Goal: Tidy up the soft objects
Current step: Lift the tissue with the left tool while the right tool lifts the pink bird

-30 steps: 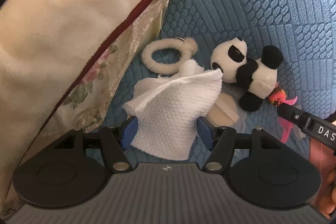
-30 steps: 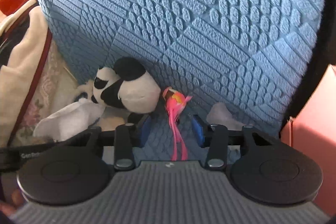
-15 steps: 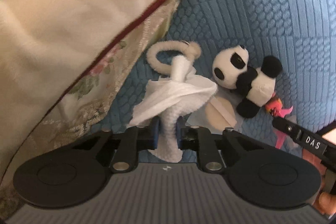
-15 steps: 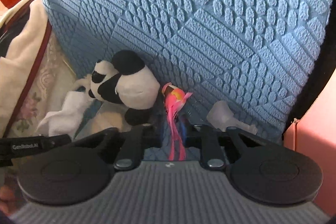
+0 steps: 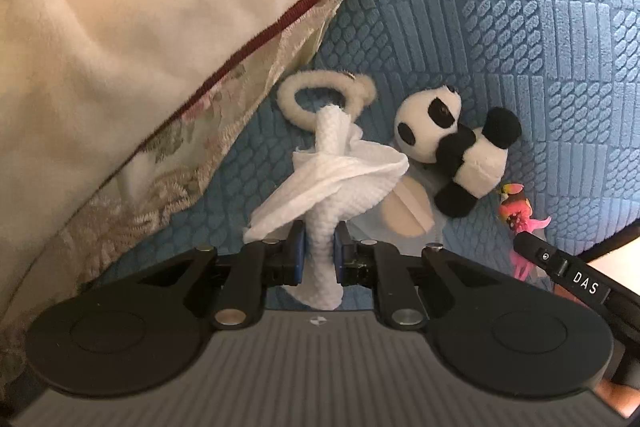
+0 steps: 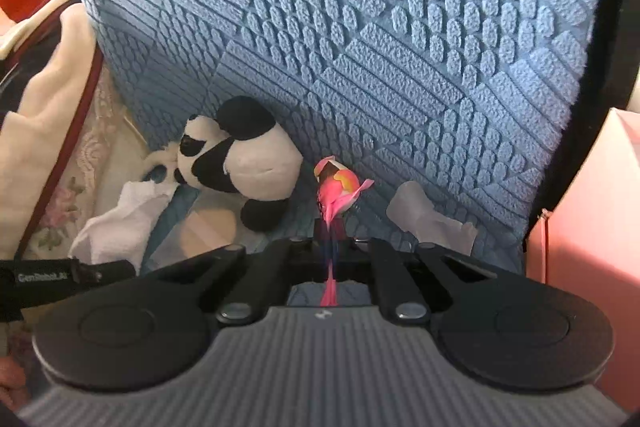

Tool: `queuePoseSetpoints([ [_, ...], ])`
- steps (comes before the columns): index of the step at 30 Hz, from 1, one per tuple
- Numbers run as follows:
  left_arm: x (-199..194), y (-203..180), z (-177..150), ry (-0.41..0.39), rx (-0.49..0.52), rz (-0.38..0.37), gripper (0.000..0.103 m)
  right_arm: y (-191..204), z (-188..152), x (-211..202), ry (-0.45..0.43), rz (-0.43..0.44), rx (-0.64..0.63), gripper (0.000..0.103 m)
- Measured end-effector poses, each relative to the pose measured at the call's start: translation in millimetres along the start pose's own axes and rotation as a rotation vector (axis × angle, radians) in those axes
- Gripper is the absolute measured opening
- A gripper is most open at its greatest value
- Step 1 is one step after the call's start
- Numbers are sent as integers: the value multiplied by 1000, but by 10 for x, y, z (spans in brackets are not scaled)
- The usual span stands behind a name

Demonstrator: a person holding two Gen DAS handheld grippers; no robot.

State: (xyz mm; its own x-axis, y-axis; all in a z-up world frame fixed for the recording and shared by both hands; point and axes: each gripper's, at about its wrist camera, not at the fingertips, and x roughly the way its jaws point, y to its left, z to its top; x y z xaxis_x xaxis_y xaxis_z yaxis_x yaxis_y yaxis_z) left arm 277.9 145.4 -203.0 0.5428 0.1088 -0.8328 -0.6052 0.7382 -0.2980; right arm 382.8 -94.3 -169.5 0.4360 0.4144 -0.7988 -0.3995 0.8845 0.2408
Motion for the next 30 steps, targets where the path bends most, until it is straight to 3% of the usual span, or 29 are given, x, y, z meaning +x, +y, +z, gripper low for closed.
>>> queuePoseSetpoints([
  [13,-340,-9,-143,-14,40,-58,17,334,-159,-305,-18,-10,-6,4],
  [17,-377,17,-206,13,39,-72,17,401,-237,-383,-16,-15,-5,4],
  [30,-596,-49,-534,17,122,-93,17,471,-651,-813,-4,-37,36,4],
])
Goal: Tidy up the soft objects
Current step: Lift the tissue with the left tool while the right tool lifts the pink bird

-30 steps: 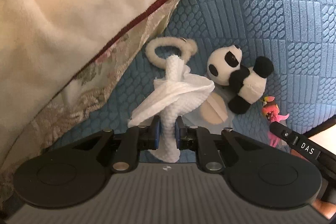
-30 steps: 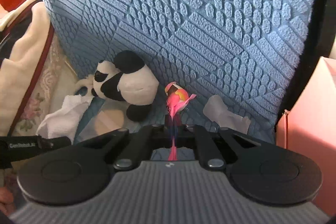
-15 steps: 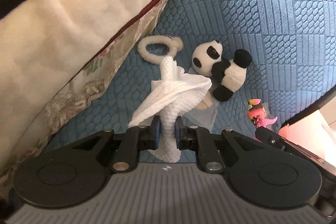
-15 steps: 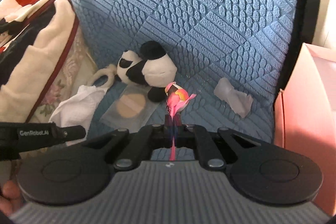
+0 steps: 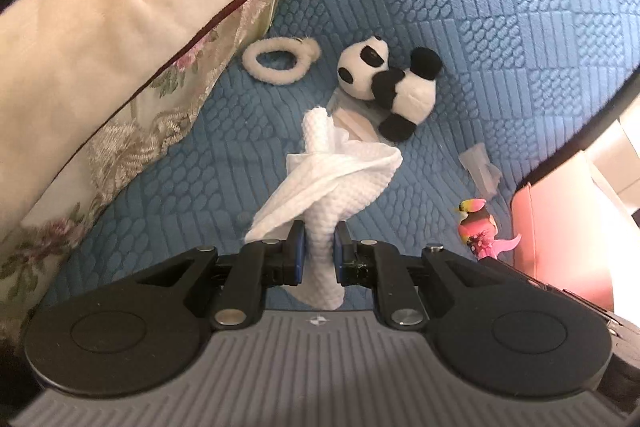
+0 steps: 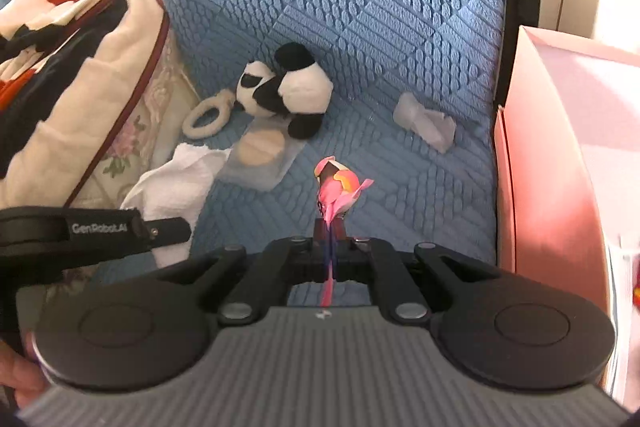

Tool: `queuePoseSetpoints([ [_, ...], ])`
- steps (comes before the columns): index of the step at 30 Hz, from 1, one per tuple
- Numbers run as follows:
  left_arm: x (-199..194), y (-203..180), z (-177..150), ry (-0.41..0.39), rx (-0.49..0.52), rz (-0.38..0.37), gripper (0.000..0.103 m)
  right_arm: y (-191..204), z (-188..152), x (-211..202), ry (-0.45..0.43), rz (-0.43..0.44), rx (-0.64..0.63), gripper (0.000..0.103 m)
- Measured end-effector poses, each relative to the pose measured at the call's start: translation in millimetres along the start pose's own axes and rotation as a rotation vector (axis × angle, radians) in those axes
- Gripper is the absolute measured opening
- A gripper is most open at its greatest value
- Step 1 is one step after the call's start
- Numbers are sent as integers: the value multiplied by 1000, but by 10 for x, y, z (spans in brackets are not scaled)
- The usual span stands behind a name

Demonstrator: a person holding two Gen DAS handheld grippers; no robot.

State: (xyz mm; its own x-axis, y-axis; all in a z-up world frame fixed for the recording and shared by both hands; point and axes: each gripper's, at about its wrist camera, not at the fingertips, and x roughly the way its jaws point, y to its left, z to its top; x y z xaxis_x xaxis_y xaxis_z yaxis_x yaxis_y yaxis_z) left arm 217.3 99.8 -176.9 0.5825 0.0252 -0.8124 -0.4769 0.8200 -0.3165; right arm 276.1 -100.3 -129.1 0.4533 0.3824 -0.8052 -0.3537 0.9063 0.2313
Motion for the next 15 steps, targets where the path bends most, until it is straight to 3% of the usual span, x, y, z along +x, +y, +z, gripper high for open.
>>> queuePoseSetpoints([
  [9,-176,-52,-207,30,37,-21,17,103,-297,-280,-4,-13,31,5],
  [15,-342,-203,-370,1,143,-4,17,152,-524,-454,14,-21,52,5],
])
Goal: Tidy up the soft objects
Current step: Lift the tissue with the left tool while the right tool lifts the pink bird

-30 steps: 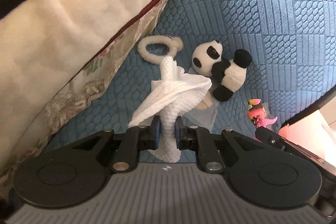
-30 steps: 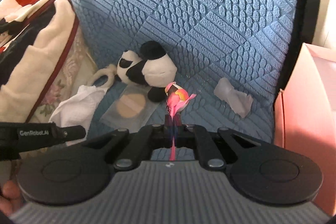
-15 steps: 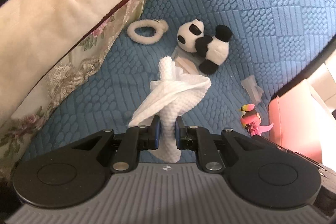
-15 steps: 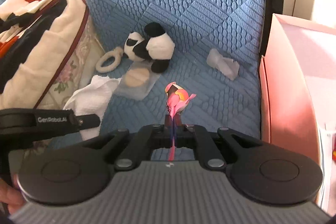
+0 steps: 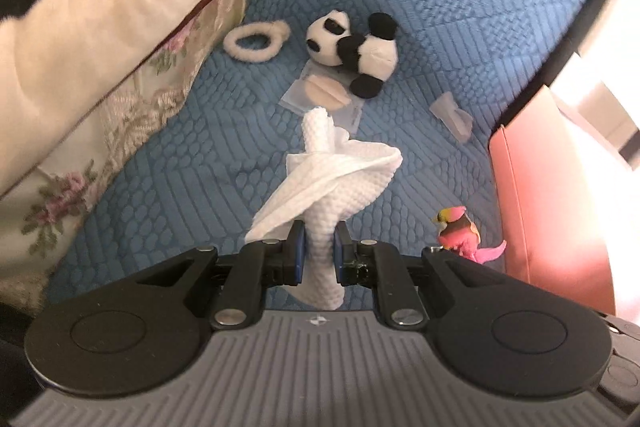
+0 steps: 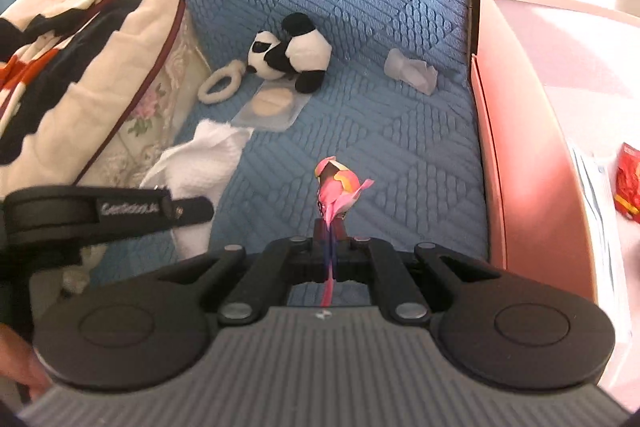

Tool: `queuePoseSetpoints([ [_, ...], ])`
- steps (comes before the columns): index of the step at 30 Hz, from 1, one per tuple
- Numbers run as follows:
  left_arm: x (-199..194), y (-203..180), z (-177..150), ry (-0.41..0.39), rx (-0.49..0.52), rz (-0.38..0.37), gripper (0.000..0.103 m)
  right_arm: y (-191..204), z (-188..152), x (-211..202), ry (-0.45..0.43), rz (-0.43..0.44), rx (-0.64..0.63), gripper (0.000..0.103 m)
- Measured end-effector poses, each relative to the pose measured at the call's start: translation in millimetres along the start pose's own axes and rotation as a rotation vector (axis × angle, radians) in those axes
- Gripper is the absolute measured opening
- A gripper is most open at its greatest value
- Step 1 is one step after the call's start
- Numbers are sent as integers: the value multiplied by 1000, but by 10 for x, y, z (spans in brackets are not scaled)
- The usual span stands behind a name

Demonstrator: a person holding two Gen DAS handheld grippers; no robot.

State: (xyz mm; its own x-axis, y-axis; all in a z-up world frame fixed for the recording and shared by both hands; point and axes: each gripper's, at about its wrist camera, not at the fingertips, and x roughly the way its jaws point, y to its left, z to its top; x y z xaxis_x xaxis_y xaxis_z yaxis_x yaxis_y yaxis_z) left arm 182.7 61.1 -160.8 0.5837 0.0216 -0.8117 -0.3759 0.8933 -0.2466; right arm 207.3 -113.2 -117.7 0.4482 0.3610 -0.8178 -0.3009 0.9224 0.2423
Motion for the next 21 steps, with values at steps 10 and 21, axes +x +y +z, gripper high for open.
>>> queuePoseSetpoints([
  [10,-235,-17,-247,31,56,-26,17,-35,-278,-229,25,9,26,5],
  [21,-77,29,-213,54,25,-28,17,-8,-389,-86,74,-23,-34,8],
])
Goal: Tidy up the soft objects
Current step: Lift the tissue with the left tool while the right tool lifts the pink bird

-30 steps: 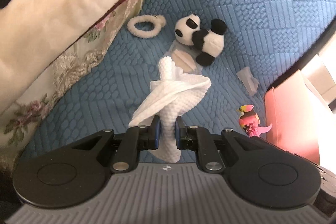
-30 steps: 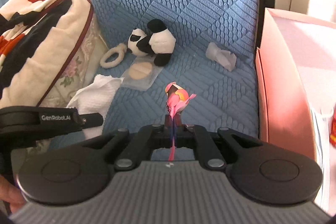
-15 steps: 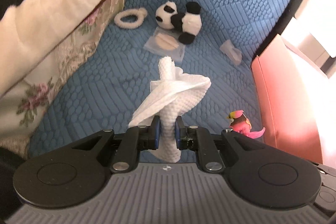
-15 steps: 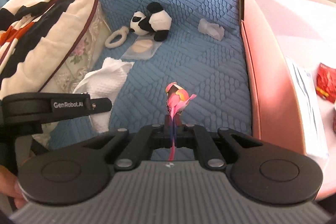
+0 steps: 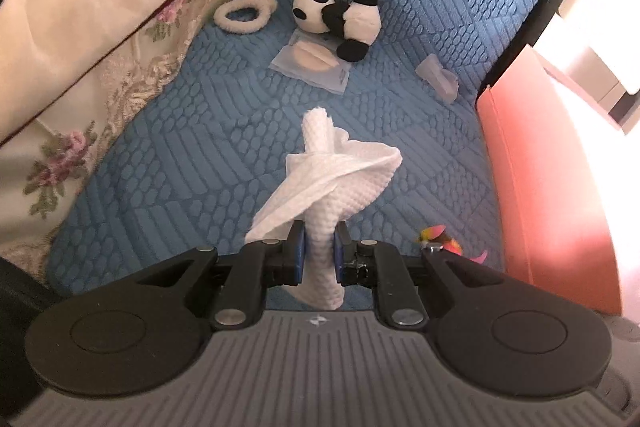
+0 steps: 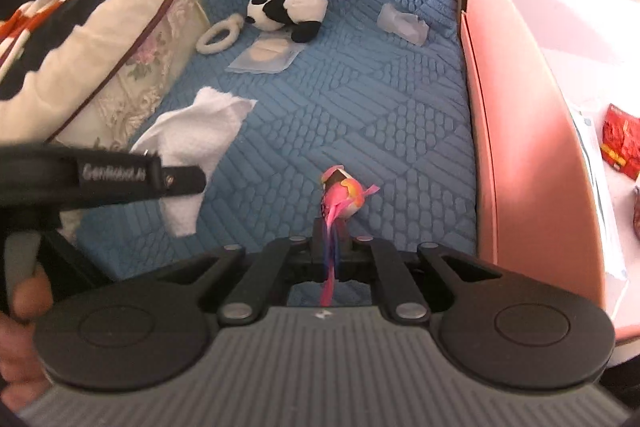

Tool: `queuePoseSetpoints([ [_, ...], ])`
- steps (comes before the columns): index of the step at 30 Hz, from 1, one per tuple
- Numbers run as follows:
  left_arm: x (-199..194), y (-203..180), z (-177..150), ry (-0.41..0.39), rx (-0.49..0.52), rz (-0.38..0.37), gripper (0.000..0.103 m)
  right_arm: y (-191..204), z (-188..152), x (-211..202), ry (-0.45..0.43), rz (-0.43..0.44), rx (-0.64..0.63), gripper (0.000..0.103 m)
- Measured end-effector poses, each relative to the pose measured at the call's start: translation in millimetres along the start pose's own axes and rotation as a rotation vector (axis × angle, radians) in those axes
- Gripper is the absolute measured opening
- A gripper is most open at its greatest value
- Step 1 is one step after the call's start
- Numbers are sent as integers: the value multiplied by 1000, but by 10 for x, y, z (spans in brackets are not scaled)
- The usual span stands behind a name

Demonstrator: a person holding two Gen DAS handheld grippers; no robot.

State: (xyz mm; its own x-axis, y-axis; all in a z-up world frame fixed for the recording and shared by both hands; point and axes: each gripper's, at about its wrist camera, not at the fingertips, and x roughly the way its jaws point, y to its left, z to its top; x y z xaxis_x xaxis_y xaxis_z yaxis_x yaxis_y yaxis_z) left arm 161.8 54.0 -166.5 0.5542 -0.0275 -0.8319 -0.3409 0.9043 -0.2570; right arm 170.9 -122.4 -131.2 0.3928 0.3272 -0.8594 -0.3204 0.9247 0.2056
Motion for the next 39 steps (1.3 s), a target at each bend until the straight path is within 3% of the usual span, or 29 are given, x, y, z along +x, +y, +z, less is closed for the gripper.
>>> queuePoseSetpoints([
  [2,-1,-5,20,-5,-3,-1,17,15,3,-5,-5,-10,-25,13],
  [4,6,12,24,-3,-14,-1,17,-1,5,-7,-6,-32,-30,34],
  [5,14,26,29,2,-25,-4,17,-11,7,-9,-9,-36,-28,37],
  [15,51,71,66,7,-60,-21,17,45,62,-25,-96,-104,-104,36],
  [34,112,78,81,25,-64,-30,17,-1,72,284,8,-121,-85,33],
  [39,114,64,78,25,-58,-36,17,3,83,248,-19,-110,-81,33],
])
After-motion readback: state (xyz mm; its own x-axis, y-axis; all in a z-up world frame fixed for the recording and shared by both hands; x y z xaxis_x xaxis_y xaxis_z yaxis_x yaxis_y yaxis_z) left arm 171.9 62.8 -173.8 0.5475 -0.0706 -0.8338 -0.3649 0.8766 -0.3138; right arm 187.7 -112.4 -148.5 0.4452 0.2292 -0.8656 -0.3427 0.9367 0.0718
